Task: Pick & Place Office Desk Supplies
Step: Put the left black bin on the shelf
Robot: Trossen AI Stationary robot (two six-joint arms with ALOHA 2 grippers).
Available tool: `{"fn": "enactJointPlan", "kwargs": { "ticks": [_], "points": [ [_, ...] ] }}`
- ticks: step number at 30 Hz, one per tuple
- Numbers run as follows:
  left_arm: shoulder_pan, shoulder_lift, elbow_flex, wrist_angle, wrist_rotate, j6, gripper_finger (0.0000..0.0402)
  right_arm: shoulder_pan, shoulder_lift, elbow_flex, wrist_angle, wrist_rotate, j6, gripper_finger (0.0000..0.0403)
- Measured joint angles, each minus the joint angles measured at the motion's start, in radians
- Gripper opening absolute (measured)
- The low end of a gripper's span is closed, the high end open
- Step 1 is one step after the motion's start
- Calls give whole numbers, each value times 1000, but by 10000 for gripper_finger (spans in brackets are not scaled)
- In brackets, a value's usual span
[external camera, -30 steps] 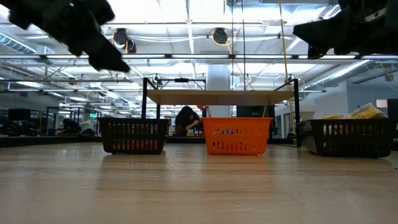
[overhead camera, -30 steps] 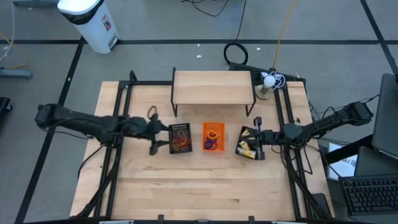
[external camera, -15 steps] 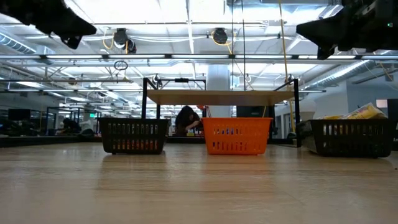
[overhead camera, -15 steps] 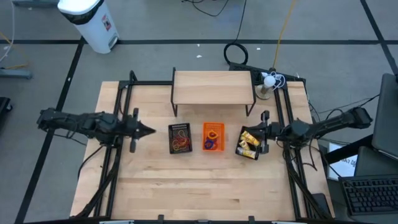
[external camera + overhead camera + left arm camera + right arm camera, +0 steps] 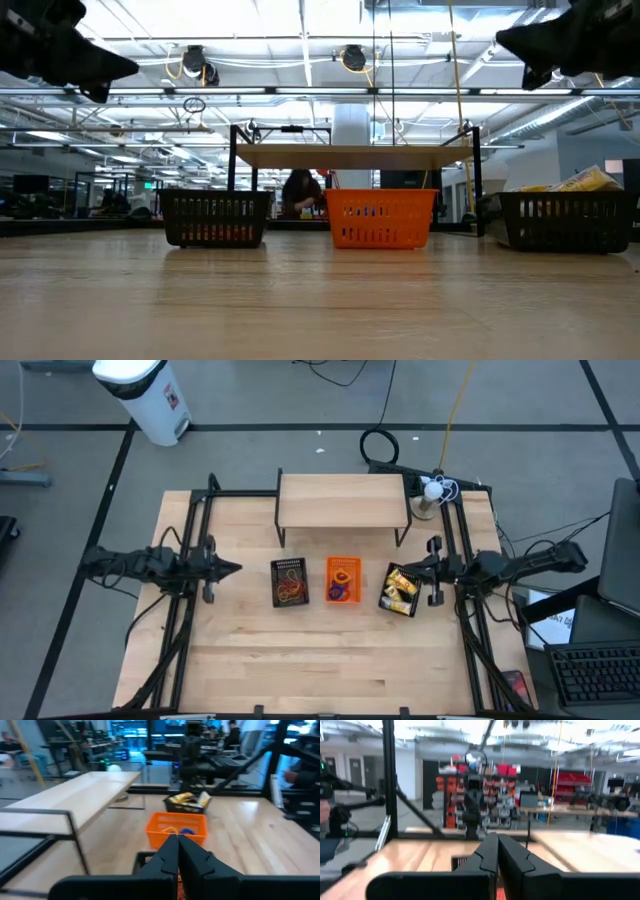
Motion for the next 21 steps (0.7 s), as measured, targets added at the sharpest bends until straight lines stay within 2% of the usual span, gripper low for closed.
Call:
{"fn": "enactJointPlan", "kwargs": {
  "ticks": [5,11,21],
  "points": [
    [1,-9,-3,-1,-32,0,2,-10,-84,-63,4,4,-2,0],
    [1,-8,-28,-3,-42,-10,2,-94,-203,-124,-18,25,49,0],
    [1,-6,-122,52,-61,3,5,-122,-201,-127,-37,22,-91,0]
  ]
}}
